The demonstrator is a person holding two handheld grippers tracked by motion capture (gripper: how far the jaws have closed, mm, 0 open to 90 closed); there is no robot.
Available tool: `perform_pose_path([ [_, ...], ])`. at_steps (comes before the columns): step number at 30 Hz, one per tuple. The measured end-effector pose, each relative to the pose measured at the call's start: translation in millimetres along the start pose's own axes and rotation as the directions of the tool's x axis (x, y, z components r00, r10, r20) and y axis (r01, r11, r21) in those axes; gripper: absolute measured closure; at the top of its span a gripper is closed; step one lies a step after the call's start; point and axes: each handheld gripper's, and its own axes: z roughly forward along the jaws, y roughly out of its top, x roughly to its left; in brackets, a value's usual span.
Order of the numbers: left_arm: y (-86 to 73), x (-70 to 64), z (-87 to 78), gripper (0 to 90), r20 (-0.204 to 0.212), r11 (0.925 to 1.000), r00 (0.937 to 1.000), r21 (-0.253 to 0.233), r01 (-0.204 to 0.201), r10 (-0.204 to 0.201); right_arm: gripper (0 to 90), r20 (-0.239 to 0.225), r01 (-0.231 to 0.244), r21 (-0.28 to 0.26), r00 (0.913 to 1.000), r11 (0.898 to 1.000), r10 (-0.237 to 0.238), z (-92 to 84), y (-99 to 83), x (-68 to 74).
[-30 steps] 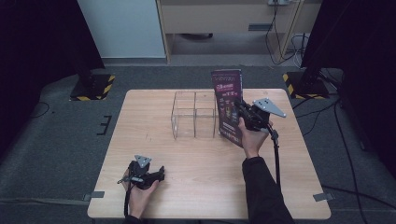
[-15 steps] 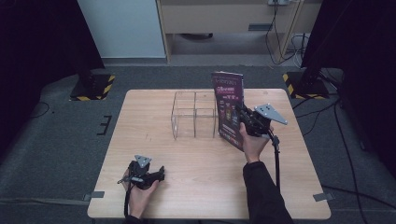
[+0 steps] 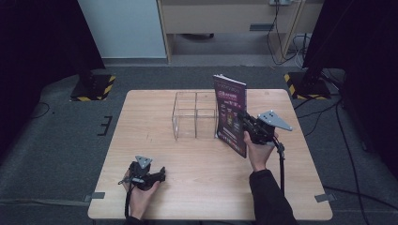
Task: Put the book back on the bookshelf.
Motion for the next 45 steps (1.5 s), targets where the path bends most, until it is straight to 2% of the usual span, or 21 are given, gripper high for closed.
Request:
perform_pose_path([
  [5, 0.0, -0.1, 0.0, 13.0, 0.0, 1.0, 1.0, 0.0, 0.0, 0.0, 82.2, -0.006, 0.001, 0.021, 1.0, 1.0, -0.001, -8.3, -0.9, -0.4],
  [14, 0.0, -0.2, 0.0, 12.9, -0.001, 1.0, 1.0, 0.0, 0.001, -0.001, 82.0, -0.022, 0.01, 0.091, 0.9997, 0.996, -0.008, -26.1, -3.7, 3.0],
  [15, 0.0, -0.2, 0.0, 12.9, -0.001, 1.0, 1.0, 0.0, 0.001, -0.001, 81.8, -0.02, -0.009, 0.113, 0.9997, 0.994, 0.011, -31.2, -5.1, 1.9],
  [16, 0.0, -0.2, 0.0, 12.9, -0.001, 1.0, 1.0, 0.0, 0.001, -0.001, 81.8, -0.02, -0.009, 0.113, 0.9997, 0.994, 0.011, -31.2, -5.1, 1.9],
  [17, 0.0, -0.4, 0.0, 12.9, 0.0, 1.0, 1.0, 0.001, 0.002, -0.002, 81.7, -0.025, -0.03, 0.13, 0.9991, 0.991, 0.034, -36.9, -7.0, -0.1],
  [25, 0.1, -0.7, 0.2, 12.6, -0.002, 1.0, 1.0, 0.001, 0.003, -0.003, 81.5, -0.047, -0.02, 0.167, 0.9985, 0.986, 0.028, -53.1, -16.8, -1.4],
  [32, 0.1, -0.9, 0.3, 12.6, -0.003, 1.0, 1.0, 0.0, 0.005, -0.005, 81.1, -0.077, -0.019, 0.197, 0.9964, 0.98, 0.034, -68.4, -32.3, -1.2],
  [41, 0.1, -0.9, 0.3, 12.5, -0.003, 1.0, 1.0, 0.0, 0.005, -0.005, 78.0, -0.092, -0.006, 0.194, 0.9954, 0.981, 0.025, -70.5, -33.1, 0.4],
  [45, 0.1, -1.0, 0.3, 12.6, -0.003, 1.0, 1.0, 0.0, 0.005, -0.005, 75.0, -0.092, -0.012, 0.147, 0.9955, 0.989, 0.026, -66.9, -16.4, 1.9],
])
